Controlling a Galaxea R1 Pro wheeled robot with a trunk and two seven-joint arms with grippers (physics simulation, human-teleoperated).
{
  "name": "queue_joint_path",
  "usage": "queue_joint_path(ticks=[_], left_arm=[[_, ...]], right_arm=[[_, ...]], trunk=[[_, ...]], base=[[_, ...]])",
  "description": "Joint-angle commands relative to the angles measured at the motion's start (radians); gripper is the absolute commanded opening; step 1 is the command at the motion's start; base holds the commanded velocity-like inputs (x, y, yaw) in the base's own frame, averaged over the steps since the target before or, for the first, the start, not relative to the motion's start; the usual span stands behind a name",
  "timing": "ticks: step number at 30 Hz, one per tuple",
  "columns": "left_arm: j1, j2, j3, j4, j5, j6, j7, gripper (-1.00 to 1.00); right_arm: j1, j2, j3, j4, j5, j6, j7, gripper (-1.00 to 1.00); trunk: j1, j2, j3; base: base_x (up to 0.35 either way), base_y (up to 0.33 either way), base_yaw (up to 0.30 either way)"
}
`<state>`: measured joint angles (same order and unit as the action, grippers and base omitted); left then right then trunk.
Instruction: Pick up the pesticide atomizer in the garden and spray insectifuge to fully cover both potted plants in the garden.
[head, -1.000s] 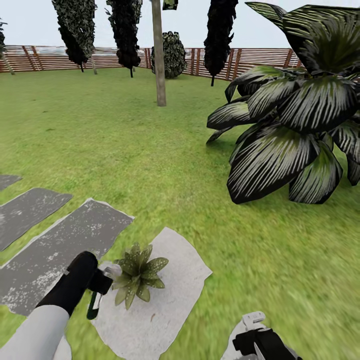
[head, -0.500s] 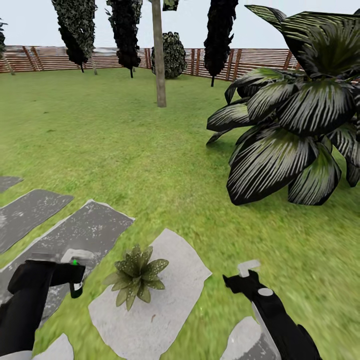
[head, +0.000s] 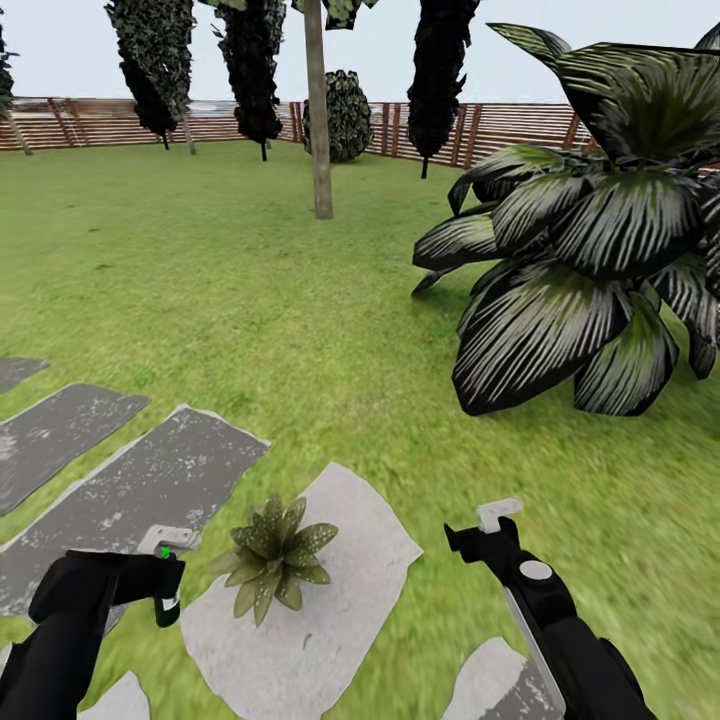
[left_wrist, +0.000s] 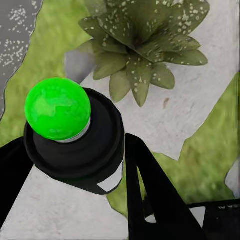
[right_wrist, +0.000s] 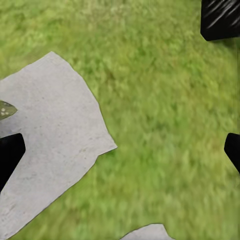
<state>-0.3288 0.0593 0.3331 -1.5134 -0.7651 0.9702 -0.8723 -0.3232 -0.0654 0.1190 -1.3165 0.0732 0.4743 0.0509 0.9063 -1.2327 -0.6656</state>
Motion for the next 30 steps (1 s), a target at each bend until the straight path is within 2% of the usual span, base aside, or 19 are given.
queue_joint_path(ticks=[1,3,9,15,30], left_arm=[[-0.002,-0.011,-0.003,-0.002,-0.012,-0.002,-0.01,-1.0],[-0.003,-0.042,-0.006,-0.004,-0.012,-0.005,-0.01,-1.0],[-0.001,-0.084,-0.006,-0.005,-0.011,-0.092,-0.008,-1.0],[-0.001,-0.089,-0.006,-0.005,-0.011,-0.1,-0.008,-1.0],[-0.001,-0.09,0.004,-0.005,-0.011,-0.105,-0.01,-1.0]], right_arm=[[0.0,-0.001,0.0,-0.004,0.008,0.006,0.005,1.0],[0.0,-0.001,-0.001,-0.007,0.008,0.006,0.004,1.0],[0.0,-0.001,0.0,-0.007,0.008,0.006,0.004,1.0],[0.0,0.007,0.001,-0.002,0.008,0.006,0.004,1.0],[0.0,0.006,0.001,-0.007,0.008,0.006,0.004,1.0]], trunk=[[-0.004,0.007,0.004],[-0.012,0.021,0.013],[-0.035,0.063,0.042],[-0.058,0.105,0.07],[-0.115,0.21,0.141]], base=[[0.0,0.0,0.0],[0.0,0.0,0.0],[0.0,0.0,0.0],[0.0,0.0,0.0],[0.0,0.0,0.0]])
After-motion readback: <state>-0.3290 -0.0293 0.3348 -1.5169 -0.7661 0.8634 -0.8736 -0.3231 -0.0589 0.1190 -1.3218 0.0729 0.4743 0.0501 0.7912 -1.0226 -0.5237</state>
